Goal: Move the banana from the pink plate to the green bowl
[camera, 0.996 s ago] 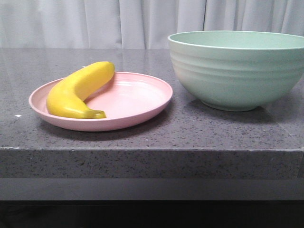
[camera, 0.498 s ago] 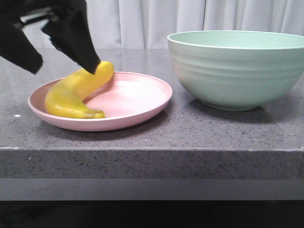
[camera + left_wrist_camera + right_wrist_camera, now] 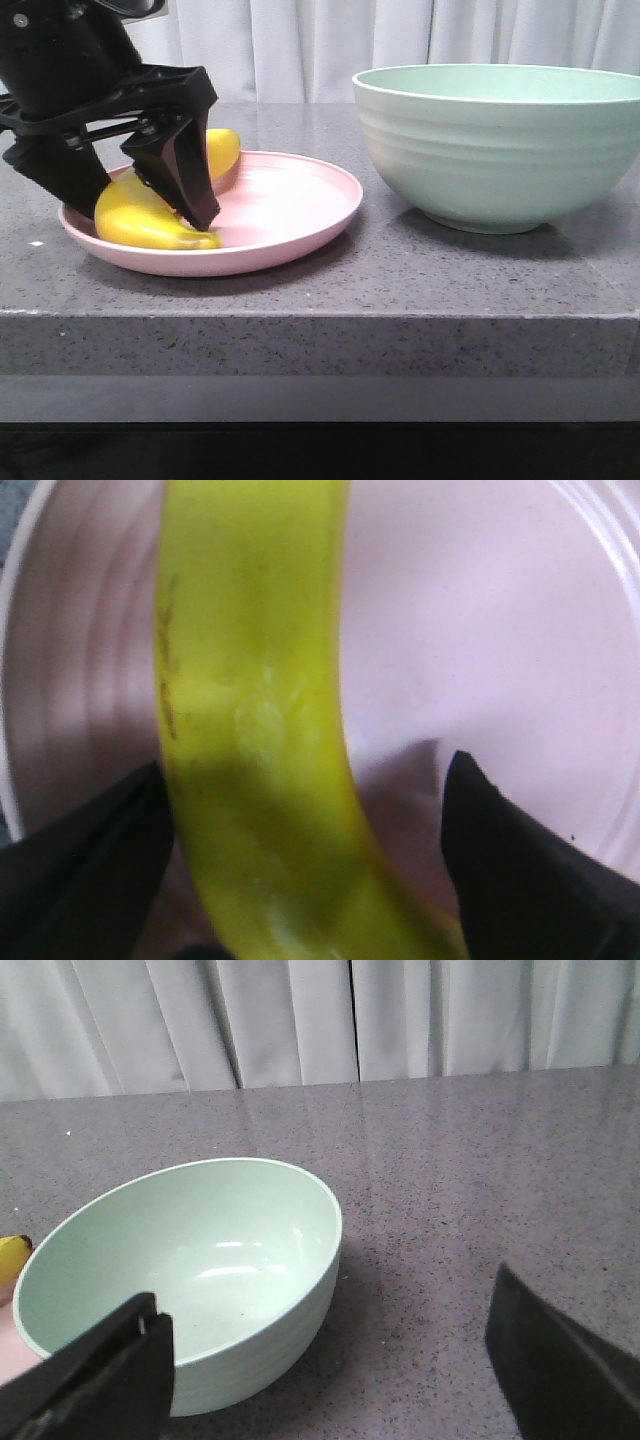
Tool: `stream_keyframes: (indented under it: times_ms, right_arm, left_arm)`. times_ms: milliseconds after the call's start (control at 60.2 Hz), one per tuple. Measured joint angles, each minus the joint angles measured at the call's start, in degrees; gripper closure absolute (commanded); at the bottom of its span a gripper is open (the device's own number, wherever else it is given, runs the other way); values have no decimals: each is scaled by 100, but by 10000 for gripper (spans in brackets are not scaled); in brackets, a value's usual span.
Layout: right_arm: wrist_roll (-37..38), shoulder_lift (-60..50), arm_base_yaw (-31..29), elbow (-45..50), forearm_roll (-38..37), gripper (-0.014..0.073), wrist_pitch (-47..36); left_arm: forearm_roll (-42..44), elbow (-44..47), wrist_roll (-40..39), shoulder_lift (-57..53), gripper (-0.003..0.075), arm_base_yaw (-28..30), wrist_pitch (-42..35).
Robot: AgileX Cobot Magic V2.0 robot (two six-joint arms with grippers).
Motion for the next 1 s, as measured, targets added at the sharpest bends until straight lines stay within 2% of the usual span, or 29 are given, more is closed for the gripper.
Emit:
stream_keyframes:
  times_ms: [183,382,482,664,797,996]
  right_arm:
    - [-8,0,0,0,0,-48,0]
    - [-8,0,0,0,0,-48,0]
    - [-8,0,0,0,0,-48,0]
    - [-8,36,0,-35,330,-48,50]
    - [-8,375,0,-217,1112,-48,223]
    - [-95,1354,13,-680,2670,-48,500]
  left_arm:
    - [0,0,-15,25,423,0,-171]
    - [0,-7,-14,32,642,0,-644]
    - [0,-172,-14,32,711,0,-763]
    - [0,-768,-14,-120,736,-57,-753]
    - [0,-1025,0,-519,736,-282,-691]
    - [0,-1061,61,-1018,736,-1004,-317]
